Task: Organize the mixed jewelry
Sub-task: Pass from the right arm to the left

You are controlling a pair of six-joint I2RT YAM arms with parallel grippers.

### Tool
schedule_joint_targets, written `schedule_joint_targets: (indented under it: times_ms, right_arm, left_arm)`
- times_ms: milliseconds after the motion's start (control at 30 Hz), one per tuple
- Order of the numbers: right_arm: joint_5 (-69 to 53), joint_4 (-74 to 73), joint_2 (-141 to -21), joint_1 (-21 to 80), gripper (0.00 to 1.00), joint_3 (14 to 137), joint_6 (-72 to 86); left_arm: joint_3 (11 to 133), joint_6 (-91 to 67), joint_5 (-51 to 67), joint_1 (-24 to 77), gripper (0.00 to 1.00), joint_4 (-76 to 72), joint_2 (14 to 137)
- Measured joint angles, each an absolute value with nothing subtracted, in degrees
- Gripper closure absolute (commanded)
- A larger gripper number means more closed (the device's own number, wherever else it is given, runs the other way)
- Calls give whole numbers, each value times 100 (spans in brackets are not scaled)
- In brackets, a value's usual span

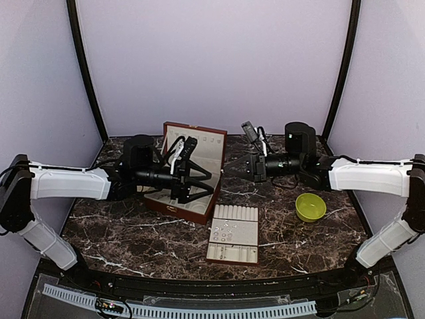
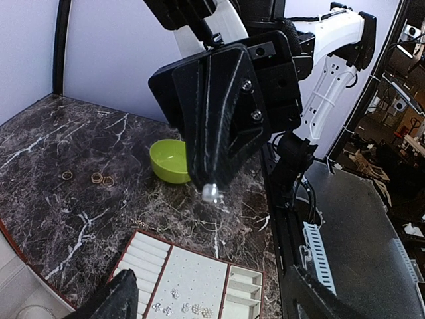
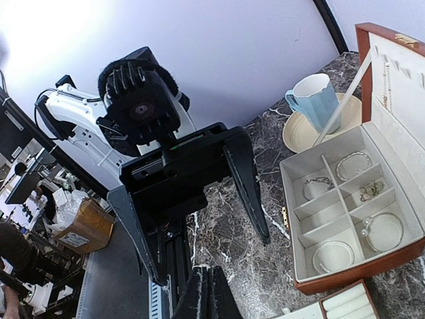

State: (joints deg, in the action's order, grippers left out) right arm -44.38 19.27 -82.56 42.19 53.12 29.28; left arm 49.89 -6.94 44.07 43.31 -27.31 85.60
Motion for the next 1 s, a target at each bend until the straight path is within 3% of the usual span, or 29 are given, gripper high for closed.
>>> schedule_joint_targets:
  times_ms: [167,833,1000]
  right_arm:
    - [-4565,1966,-8423,4296,100,5393,2932]
    - [-4689,1935,-8720,4506,100,5673,2904]
    - [-4694,1920,-8809,4539,100,5680,2897]
  left_arm:
    - [4991,-792,4462,4331,34,-2790,8562]
    - [5133,-996,4547,4338,51,-2869,8667]
    - [5140,-1017,4560,4338,59,-2869,8667]
